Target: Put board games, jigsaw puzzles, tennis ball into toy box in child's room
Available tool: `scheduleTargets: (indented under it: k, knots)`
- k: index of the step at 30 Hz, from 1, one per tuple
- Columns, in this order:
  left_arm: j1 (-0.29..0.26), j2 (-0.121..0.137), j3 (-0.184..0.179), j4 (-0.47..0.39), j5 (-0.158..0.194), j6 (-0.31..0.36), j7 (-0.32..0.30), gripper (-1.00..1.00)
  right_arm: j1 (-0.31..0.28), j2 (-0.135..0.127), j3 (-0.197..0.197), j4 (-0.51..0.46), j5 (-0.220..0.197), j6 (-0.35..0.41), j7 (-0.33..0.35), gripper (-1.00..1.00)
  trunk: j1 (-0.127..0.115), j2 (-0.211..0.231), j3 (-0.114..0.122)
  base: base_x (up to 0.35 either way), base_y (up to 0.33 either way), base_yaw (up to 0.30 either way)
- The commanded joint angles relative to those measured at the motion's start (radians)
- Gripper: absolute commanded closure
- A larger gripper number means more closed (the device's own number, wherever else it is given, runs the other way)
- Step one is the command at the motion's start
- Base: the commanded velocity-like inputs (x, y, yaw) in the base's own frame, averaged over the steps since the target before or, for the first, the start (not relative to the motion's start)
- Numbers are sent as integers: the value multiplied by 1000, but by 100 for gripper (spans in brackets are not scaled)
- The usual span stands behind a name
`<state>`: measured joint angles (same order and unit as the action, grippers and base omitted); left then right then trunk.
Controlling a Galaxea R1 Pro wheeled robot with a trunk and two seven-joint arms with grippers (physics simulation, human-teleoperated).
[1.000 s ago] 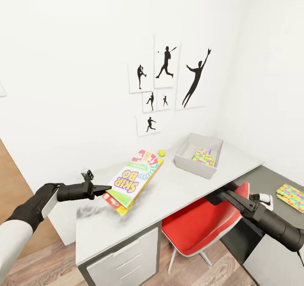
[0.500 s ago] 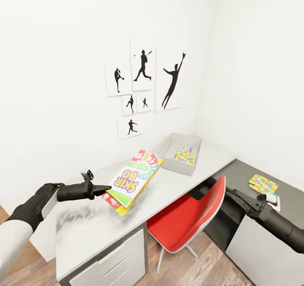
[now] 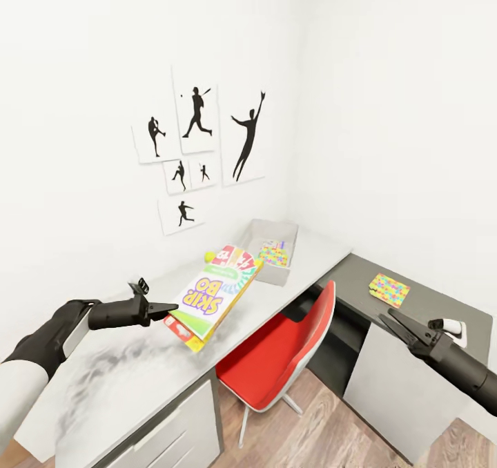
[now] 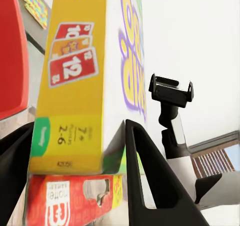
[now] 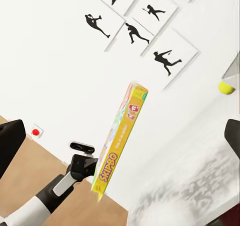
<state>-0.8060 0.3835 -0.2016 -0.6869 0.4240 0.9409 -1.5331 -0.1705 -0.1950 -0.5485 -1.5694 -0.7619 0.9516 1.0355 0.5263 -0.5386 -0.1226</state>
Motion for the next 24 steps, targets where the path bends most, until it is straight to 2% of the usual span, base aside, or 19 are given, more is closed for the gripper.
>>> scheduleTargets:
  k: [1, 20, 24]
  knots:
    - [-1, 1, -4, 0, 4, 10, -4, 100, -1, 0, -1, 0, 1, 4, 2, -100, -3, 6, 2, 0, 0, -278]
    - [-1, 2, -4, 0, 4, 10, -4, 100, -1, -1, -2, 2, 1, 4, -2, -100, -76, 139, 69, 0, 0, -278]
    - [-1, 3, -4, 0, 4, 10, -4, 100, -1, 1, -1, 3, 1, 4, -2, -100, -76, 139, 71, 0, 0, -278]
